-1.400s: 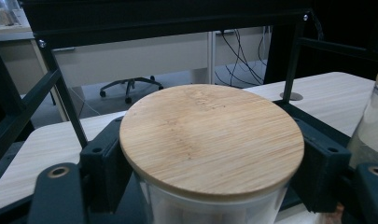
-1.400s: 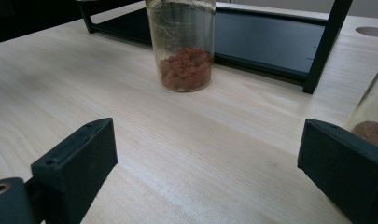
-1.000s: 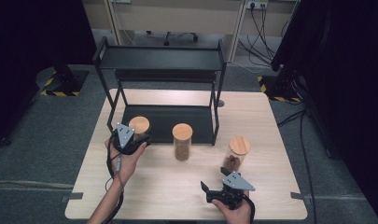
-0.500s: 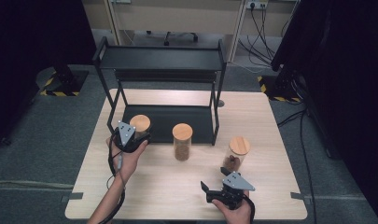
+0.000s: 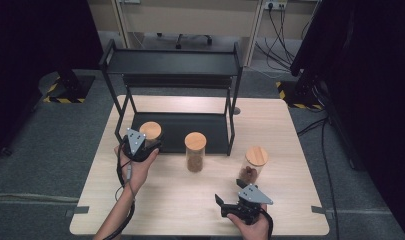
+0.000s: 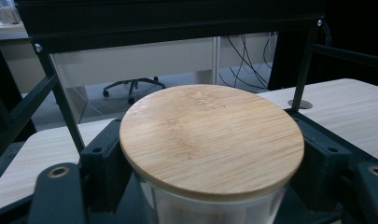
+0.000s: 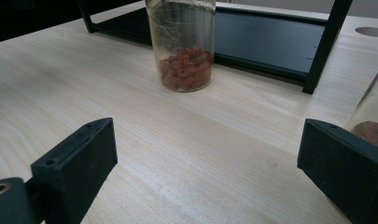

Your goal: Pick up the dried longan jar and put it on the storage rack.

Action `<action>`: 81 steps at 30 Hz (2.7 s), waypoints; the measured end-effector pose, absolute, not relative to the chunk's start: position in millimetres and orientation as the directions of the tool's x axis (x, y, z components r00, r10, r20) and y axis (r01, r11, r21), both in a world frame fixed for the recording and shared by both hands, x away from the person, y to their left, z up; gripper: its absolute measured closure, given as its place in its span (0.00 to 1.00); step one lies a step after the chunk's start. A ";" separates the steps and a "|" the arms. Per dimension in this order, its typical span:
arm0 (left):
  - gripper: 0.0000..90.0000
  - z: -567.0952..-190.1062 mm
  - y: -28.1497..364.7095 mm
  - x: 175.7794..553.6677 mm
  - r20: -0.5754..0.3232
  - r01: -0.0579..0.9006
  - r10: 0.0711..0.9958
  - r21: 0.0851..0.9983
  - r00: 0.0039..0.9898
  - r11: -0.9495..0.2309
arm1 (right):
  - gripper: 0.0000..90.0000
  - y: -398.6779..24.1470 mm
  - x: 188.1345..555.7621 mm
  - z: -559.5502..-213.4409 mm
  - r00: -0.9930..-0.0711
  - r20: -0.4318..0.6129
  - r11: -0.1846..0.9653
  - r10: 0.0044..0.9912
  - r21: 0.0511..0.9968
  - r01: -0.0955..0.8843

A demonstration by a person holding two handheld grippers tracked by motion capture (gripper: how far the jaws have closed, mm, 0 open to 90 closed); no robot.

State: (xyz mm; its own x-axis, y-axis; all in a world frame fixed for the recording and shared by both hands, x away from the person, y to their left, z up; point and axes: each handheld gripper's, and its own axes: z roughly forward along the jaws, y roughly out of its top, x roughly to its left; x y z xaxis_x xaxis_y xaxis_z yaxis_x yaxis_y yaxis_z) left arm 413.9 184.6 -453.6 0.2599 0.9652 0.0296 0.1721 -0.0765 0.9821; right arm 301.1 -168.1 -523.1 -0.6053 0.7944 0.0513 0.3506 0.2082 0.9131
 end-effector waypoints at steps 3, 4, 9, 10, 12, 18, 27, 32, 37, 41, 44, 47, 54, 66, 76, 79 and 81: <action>0.28 -452.8 184.9 415.3 0.033 0.171 0.966 0.982 0.258 -0.079 | 0.06 -168.1 301.1 -523.1 -0.605 0.052 0.208 0.794 0.913 0.351; 0.28 -452.7 184.7 415.8 0.031 0.170 0.966 0.983 0.256 -0.076 | 0.06 -168.2 301.0 -523.1 -0.605 0.051 0.208 0.794 0.913 0.351; 0.28 -453.3 185.4 419.0 0.037 0.175 0.968 0.981 0.249 -0.083 | 0.06 -168.2 300.9 -523.0 -0.605 0.050 0.208 0.795 0.913 0.350; 0.27 -453.6 185.3 419.9 0.036 0.174 0.968 0.981 0.248 -0.081 | 0.06 -168.2 300.9 -523.0 -0.605 0.050 0.208 0.795 0.914 0.349; 0.28 -454.3 185.4 421.0 0.038 0.177 0.969 0.981 0.246 -0.083 | 0.06 -168.2 300.9 -523.1 -0.605 0.050 0.209 0.794 0.914 0.349; 0.28 -455.9 184.2 423.3 0.039 0.179 0.969 0.980 0.243 -0.084 | 0.06 -168.2 300.9 -523.0 -0.605 0.051 0.208 0.794 0.913 0.350; 0.28 -459.7 183.6 429.4 0.035 0.183 0.972 0.980 0.231 -0.079 | 0.06 -168.3 301.0 -523.1 -0.605 0.052 0.207 0.795 0.913 0.351; 0.28 -460.5 182.6 432.8 0.043 0.181 0.973 0.980 0.227 -0.086 | 0.06 -168.2 301.0 -523.1 -0.605 0.051 0.208 0.795 0.913 0.350; 0.28 -462.3 182.8 436.5 0.044 0.186 0.975 0.979 0.219 -0.085 | 0.06 -168.4 300.9 -523.0 -0.605 0.053 0.206 0.795 0.914 0.350; 0.28 -463.2 183.8 439.1 0.041 0.190 0.976 0.978 0.212 -0.082 | 0.06 -168.2 300.9 -523.1 -0.605 0.051 0.207 0.795 0.914 0.350; 0.28 -463.3 184.5 440.8 0.041 0.192 0.977 0.978 0.208 -0.081 | 0.06 -168.3 301.0 -523.0 -0.605 0.052 0.207 0.794 0.913 0.351; 0.28 -463.1 185.2 442.3 0.038 0.193 0.979 0.978 0.202 -0.078 | 0.06 -168.2 300.9 -523.0 -0.605 0.051 0.207 0.795 0.914 0.350; 0.28 -462.7 186.6 446.4 0.035 0.195 0.981 0.978 0.192 -0.073 | 0.06 -168.2 300.9 -523.1 -0.605 0.051 0.208 0.794 0.914 0.349; 0.28 -464.6 188.0 455.1 0.034 0.202 0.985 0.977 0.172 -0.068 | 0.06 -168.3 300.8 -523.0 -0.605 0.052 0.207 0.794 0.914 0.349; 0.28 -466.4 186.0 463.7 0.043 0.204 0.986 0.976 0.159 -0.076 | 0.06 -168.2 300.7 -523.1 -0.605 0.050 0.207 0.794 0.914 0.348; 0.28 -467.3 184.7 466.3 0.043 0.207 0.987 0.976 0.157 -0.075 | 0.06 -168.4 300.8 -523.0 -0.605 0.052 0.206 0.794 0.914 0.349; 0.28 -468.2 184.2 468.2 0.041 0.208 0.987 0.975 0.155 -0.074 | 0.06 -168.3 300.7 -523.1 -0.605 0.051 0.207 0.794 0.915 0.348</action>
